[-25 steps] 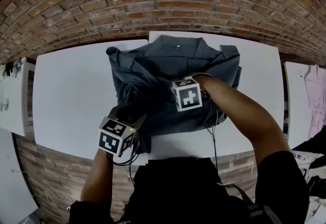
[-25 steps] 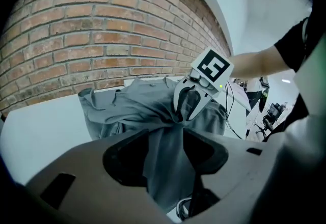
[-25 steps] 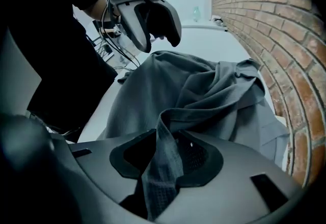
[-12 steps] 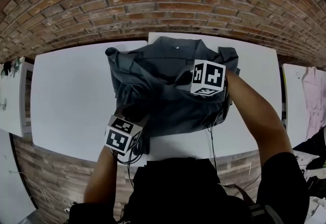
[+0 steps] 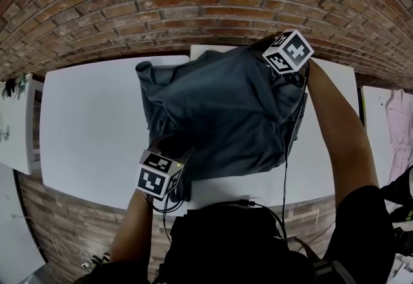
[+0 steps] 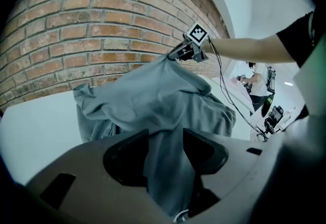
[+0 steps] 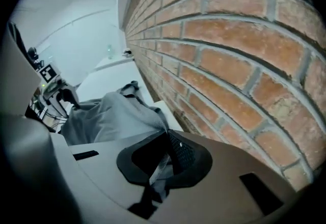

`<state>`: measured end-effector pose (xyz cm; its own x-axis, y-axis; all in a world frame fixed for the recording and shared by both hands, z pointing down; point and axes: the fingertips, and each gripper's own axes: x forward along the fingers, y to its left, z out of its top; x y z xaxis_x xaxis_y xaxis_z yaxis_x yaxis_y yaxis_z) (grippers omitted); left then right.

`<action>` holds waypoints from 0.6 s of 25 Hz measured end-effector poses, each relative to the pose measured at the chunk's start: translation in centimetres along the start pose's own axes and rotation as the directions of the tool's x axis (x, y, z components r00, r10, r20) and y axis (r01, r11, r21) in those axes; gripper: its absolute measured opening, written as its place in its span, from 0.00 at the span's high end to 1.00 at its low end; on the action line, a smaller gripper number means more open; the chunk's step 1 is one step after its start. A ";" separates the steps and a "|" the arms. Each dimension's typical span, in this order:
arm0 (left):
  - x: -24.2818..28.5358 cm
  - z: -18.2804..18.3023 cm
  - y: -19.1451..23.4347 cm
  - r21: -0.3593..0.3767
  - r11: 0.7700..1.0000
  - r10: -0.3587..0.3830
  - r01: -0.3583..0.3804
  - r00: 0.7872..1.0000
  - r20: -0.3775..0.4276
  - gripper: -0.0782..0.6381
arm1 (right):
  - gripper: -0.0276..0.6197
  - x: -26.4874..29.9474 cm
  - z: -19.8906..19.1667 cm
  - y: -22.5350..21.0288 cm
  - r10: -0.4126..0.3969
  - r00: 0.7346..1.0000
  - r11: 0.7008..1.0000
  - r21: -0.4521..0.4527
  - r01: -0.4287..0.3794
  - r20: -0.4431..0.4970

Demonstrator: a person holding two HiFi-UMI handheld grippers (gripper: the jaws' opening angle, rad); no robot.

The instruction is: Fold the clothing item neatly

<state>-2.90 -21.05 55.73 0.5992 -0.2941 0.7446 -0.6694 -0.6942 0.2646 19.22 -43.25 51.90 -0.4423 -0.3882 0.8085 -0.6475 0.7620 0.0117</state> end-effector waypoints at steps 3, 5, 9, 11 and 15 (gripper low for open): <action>0.2 0.2 0.8 -0.023 1.000 0.012 -0.012 1.000 -0.002 0.60 | 0.94 0.9 -0.4 -3.9 -0.083 0.996 0.997 0.006 0.083 -0.023; 0.5 0.3 1.2 -0.024 0.999 0.023 -0.024 1.000 -0.009 0.60 | 0.94 1.8 -0.3 -5.3 -0.111 0.993 0.993 -0.031 0.111 -0.028; 1.3 1.0 2.4 -0.032 0.998 0.054 -0.055 0.998 -0.020 0.60 | 0.94 3.6 1.1 -7.5 -0.198 0.980 0.976 -0.100 0.196 -0.014; 1.7 1.2 3.6 -0.047 0.994 0.094 -0.095 0.995 -0.026 0.60 | 0.93 4.7 0.9 -8.5 -0.253 0.967 0.962 -0.116 0.249 -0.027; 1.5 0.6 6.5 -0.104 0.976 0.190 -0.193 0.981 -0.045 0.60 | 0.80 4.8 0.5 -8.6 -0.241 0.970 0.969 -0.051 0.242 0.024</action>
<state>-6.08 -26.42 58.25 0.4410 -0.3905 0.8081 -0.8145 -0.5523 0.1777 22.40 -51.92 55.39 -0.2878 -0.5732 0.7672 -0.7028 0.6707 0.2374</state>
